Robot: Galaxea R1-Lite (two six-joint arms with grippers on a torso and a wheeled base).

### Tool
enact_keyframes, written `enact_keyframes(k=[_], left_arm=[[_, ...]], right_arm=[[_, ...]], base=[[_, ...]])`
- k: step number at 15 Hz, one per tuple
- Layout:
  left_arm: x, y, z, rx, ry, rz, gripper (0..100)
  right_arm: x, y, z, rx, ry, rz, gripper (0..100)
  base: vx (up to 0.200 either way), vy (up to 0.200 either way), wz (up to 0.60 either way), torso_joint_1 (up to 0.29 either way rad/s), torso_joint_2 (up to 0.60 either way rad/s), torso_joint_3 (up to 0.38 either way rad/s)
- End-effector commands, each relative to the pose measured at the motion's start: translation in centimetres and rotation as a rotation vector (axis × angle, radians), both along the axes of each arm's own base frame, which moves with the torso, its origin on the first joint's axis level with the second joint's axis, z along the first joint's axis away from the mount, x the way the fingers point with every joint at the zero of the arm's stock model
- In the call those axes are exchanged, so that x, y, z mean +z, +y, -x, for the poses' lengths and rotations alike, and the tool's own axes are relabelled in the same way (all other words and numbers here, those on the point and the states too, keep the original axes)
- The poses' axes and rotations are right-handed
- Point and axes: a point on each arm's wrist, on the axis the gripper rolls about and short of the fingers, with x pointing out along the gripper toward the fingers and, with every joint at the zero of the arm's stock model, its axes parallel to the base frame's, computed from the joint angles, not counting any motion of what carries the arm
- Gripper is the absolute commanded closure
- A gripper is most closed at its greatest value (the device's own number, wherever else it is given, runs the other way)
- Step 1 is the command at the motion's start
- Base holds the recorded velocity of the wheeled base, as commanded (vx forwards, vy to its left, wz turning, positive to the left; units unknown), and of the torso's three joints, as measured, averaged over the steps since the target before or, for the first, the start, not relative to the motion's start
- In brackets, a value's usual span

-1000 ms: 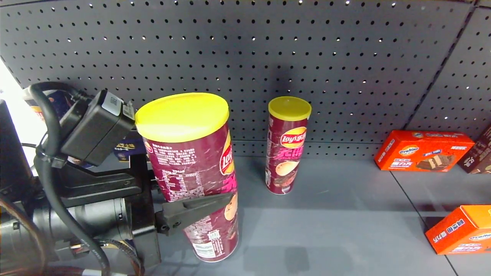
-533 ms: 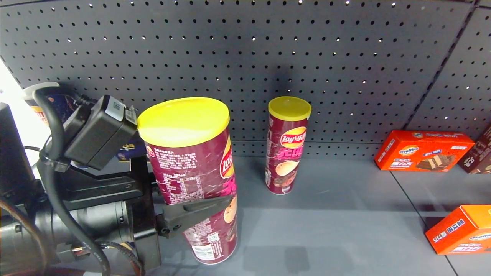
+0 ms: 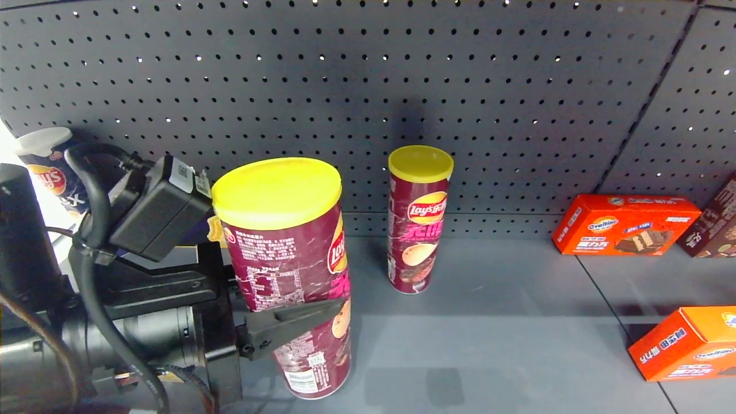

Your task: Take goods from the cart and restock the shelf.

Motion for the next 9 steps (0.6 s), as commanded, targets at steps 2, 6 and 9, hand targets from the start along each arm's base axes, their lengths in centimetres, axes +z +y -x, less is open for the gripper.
enact_keyframes(k=[2, 6, 9], left_arm=[[0.0, 0.0, 0.0, -0.001, 0.0, 0.001, 100], [0.0, 0.0, 0.0, 0.007, 0.002, 0.0, 100], [0.5, 0.3, -0.4, 0.025, -0.012, 0.014, 100]], right_arm=[[0.0, 0.0, 0.0, -0.002, 0.001, 0.0, 0], [0.0, 0.0, 0.0, -0.002, 0.006, 0.0, 0], [11.9, 0.1, -4.1, 0.039, 0.051, -0.07, 0]], base=[[0.0, 0.0, 0.0, 0.0, 0.0, 0.0], [0.0, 0.0, 0.0, 0.0, 0.0, 0.0], [0.0, 0.0, 0.0, 0.0, 0.0, 0.0]])
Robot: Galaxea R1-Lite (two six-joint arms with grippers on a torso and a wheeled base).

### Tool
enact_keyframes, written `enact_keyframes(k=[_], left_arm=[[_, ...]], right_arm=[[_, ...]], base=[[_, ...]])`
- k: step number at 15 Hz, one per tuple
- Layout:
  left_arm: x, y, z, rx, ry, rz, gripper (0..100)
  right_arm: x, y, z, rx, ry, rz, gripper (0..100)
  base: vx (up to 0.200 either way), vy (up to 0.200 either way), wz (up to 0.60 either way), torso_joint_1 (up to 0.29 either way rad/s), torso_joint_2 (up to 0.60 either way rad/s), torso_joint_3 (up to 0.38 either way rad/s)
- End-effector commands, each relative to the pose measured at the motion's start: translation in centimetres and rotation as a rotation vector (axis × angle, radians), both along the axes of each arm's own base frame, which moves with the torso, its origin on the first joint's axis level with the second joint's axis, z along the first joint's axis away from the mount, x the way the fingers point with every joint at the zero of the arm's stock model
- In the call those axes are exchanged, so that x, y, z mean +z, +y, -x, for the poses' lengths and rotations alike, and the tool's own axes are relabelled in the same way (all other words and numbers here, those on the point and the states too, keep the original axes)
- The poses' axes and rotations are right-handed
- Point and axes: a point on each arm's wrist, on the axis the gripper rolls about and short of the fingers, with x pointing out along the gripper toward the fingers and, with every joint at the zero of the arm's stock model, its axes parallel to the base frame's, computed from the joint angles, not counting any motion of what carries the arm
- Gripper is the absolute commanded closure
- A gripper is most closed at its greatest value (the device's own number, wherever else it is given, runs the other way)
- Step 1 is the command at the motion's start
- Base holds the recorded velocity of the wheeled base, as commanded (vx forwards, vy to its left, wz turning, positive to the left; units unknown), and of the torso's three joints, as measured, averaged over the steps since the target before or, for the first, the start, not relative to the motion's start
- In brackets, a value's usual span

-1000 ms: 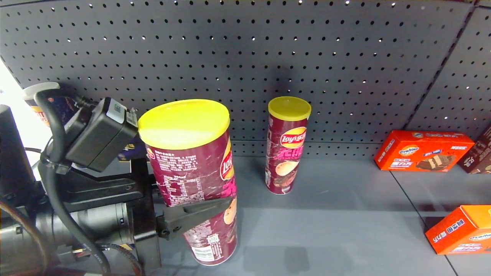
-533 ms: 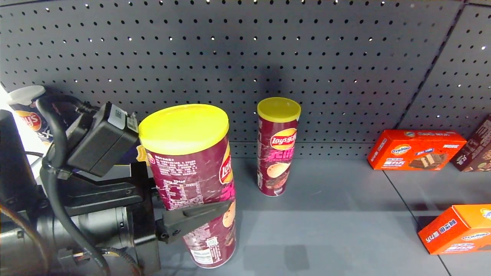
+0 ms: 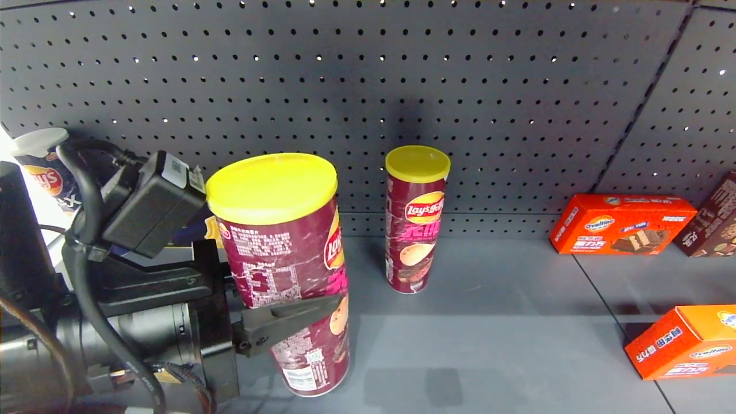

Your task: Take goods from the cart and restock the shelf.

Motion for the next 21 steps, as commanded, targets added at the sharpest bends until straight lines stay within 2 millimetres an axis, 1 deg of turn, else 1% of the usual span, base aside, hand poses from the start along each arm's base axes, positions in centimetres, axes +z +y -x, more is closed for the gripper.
enact_keyframes(k=[1, 2, 3, 5, 6, 7, 9, 11, 13, 15, 17, 20, 21], left_arm=[[0.3, 0.1, -0.2, 0.01, -0.01, 0.007, 100], [0.4, 0.1, -0.3, 0.014, -0.013, 0.008, 100], [0.0, 0.2, -0.1, 0.014, -0.002, 0.0, 100], [-0.4, 0.4, 0.1, 0.016, 0.008, -0.007, 100], [-0.5, 0.4, 0.1, 0.017, 0.009, -0.008, 100], [-0.5, 0.4, 0.1, 0.017, 0.009, -0.008, 100], [-0.4, 0.3, 0.0, 0.016, 0.009, -0.008, 100], [-0.4, 0.3, 0.0, 0.014, 0.007, -0.006, 100], [-0.4, 0.3, 0.0, 0.014, 0.008, -0.007, 100], [-0.5, 0.3, 0.0, 0.013, 0.01, -0.008, 100], [-0.4, 0.3, 0.0, 0.013, 0.008, -0.007, 100], [-0.5, 0.3, 0.0, 0.016, 0.011, -0.009, 100], [-0.5, 0.3, 0.0, 0.016, 0.012, -0.01, 100]], right_arm=[[10.8, 0.1, -4.4, 0.066, 0.048, -0.055, 0], [12.2, 0.4, -4.5, 0.174, 0.015, -0.019, 0], [12.5, 0.7, -5.0, 0.26, 0.028, 0.011, 0], [13.0, 1.4, -5.9, 0.447, 0.062, 0.016, 0], [13.4, 2.0, -7.0, 0.497, 0.095, 0.022, 0], [13.5, 2.2, -7.4, 0.511, 0.106, 0.024, 0], [14.4, 3.9, -10.1, 0.586, 0.172, 0.039, 0], [14.8, 5.7, -12.5, 0.665, 0.198, 0.056, 0], [14.9, 7.3, -14.4, 0.739, 0.209, 0.057, 0], [15.4, 8.6, -15.8, 0.784, 0.224, 0.062, 0], [16.1, 9.6, -17.5, 0.779, 0.223, 0.064, 0], [15.6, 10.5, -18.9, 0.715, 0.246, 0.078, 0], [15.4, 10.7, -19.3, 0.721, 0.243, 0.076, 0]], base=[[0.0, 0.0, 0.0, 0.0, 0.0, 0.0], [0.0, 0.0, 0.0, 0.0, 0.0, 0.0], [0.0, 0.0, 0.0, 0.0, 0.0, 0.0], [0.0, 0.0, 0.0, 0.0, 0.0, 0.0], [0.0, 0.0, 0.0, 0.0, 0.0, 0.0], [0.0, 0.0, 0.0, 0.0, 0.0, 0.0], [0.0, 0.0, 0.0, 0.0, 0.0, 0.0], [0.0, 0.0, 0.0, 0.0, 0.0, 0.0], [0.0, 0.0, 0.0, 0.0, 0.0, 0.0], [0.0, 0.0, 0.0, 0.0, 0.0, 0.0], [0.0, 0.0, 0.0, 0.0, 0.0, 0.0], [0.0, 0.0, 0.0, 0.0, 0.0, 0.0], [0.0, 0.0, 0.0, 0.0, 0.0, 0.0]])
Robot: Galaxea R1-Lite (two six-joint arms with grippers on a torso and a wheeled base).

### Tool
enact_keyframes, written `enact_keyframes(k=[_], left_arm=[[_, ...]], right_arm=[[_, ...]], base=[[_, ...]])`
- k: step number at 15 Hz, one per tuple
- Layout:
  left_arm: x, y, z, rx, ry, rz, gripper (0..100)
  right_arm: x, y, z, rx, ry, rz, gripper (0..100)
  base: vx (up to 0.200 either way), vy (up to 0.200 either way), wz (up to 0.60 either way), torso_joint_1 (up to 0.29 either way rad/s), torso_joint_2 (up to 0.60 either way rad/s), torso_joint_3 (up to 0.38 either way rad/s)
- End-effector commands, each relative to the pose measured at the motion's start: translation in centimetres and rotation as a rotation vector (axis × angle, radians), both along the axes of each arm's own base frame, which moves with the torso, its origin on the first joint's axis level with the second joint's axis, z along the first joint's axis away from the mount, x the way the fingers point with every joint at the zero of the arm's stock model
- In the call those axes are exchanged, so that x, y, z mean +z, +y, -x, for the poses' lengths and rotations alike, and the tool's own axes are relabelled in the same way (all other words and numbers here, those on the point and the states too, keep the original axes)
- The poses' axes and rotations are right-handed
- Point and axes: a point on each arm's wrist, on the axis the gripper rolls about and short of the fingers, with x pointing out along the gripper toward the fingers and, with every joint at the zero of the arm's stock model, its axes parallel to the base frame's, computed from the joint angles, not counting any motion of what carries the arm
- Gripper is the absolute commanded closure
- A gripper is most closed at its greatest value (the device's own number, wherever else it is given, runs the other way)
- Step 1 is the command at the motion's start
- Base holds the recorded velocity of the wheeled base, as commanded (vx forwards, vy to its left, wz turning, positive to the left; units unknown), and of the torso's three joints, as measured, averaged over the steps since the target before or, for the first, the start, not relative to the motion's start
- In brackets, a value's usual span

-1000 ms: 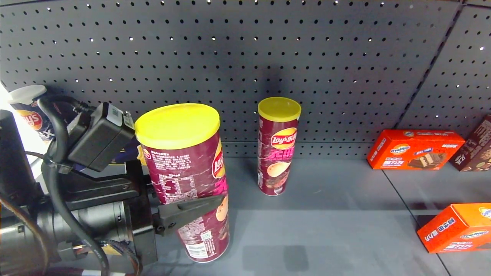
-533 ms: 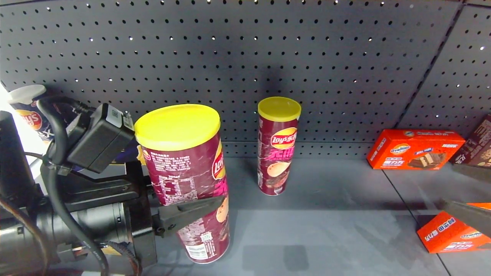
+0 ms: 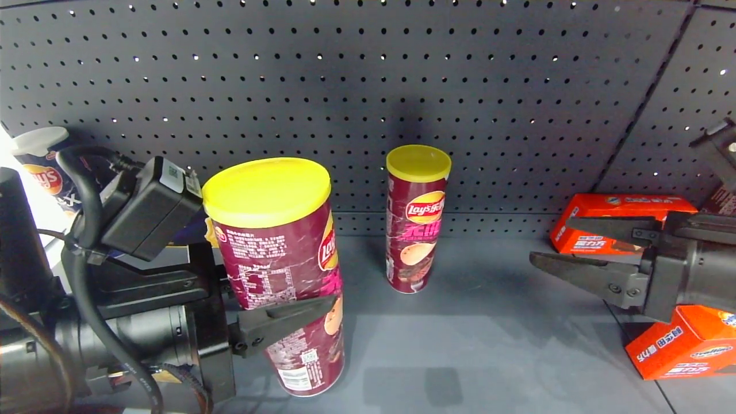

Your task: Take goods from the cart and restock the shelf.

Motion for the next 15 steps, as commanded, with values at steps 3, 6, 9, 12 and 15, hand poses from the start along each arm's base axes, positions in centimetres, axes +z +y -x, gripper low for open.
enact_keyframes(k=[3, 6, 9, 12, 15], left_arm=[[-0.1, -0.1, -0.1, 0.002, 0.003, -0.003, 100], [-0.3, -0.1, -0.2, 0.002, 0.011, -0.008, 100], [-0.4, -0.1, -0.2, 0.004, 0.013, -0.01, 100], [-0.7, 0.2, -0.2, 0.014, 0.024, -0.016, 100], [-0.7, 0.4, -0.3, 0.022, 0.023, -0.015, 100]], right_arm=[[-1.0, 1.2, -1.9, 0.02, 0.026, 0.011, 0], [-2.2, 1.6, -4.2, 0.111, -0.06, 0.042, 0], [-2.8, 2.7, -6.2, 0.194, -0.131, 0.009, 0], [-3.8, 3.8, -8.1, 0.261, -0.17, -0.017, 0], [-5.2, 4.8, -9.7, 0.306, -0.187, -0.03, 0]], base=[[0.0, 0.0, 0.0, 0.0, 0.0, 0.0], [0.0, 0.0, 0.0, 0.0, 0.0, 0.0], [0.0, 0.0, 0.0, 0.0, 0.0, 0.0], [0.0, 0.0, 0.0, 0.0, 0.0, 0.0], [0.0, 0.0, 0.0, 0.0, 0.0, 0.0]])
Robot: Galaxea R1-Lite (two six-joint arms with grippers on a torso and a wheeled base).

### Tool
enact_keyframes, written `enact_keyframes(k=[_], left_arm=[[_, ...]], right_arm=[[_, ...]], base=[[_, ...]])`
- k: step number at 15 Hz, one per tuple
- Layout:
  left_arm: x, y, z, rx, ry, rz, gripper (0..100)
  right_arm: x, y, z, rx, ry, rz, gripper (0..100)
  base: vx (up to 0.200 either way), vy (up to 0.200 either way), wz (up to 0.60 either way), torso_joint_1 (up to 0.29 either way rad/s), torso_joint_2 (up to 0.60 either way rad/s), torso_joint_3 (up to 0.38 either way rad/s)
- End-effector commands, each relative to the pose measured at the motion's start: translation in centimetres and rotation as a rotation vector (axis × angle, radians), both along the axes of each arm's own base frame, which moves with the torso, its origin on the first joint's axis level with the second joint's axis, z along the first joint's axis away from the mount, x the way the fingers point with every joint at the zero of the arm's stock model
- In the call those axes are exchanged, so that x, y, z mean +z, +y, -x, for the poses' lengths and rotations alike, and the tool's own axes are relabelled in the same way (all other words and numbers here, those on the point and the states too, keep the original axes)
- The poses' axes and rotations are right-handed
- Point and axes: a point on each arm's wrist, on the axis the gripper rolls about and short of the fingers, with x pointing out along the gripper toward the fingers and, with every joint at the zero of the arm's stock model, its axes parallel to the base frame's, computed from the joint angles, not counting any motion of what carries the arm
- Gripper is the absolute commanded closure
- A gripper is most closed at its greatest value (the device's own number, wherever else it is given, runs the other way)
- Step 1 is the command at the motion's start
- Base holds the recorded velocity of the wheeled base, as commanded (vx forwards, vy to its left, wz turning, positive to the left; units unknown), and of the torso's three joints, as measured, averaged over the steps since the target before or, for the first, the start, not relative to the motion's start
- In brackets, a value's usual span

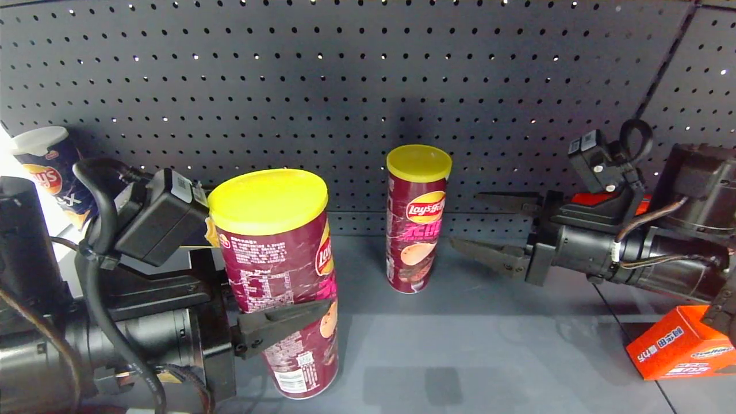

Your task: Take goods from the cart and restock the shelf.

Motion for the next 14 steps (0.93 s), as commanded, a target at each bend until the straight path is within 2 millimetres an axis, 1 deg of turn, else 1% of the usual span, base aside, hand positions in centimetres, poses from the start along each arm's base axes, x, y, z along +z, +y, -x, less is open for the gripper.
enact_keyframes(k=[1, 7, 10, 14], left_arm=[[0.0, 0.1, -0.1, 0.003, 0.002, 0.0, 100], [0.0, -0.2, -0.4, 0.003, 0.004, -0.002, 100], [-0.1, -0.1, -0.4, 0.003, 0.005, -0.003, 100], [-0.1, -0.1, -0.4, 0.003, 0.007, -0.004, 100]], right_arm=[[-2.1, 1.2, -1.8, 0.028, 0.04, 0.019, 0], [-2.8, 1.8, -3.0, 0.09, 0.043, 0.02, 0], [-3.0, 2.5, -4.3, 0.12, 0.037, 0.018, 0], [-4.0, 3.3, -5.9, 0.126, 0.033, 0.039, 0]], base=[[0.0, 0.0, 0.0, 0.0, 0.0, 0.0], [0.0, 0.0, 0.0, 0.0, 0.0, 0.0], [0.0, 0.0, 0.0, 0.0, 0.0, 0.0], [0.0, 0.0, 0.0, 0.0, 0.0, 0.0]])
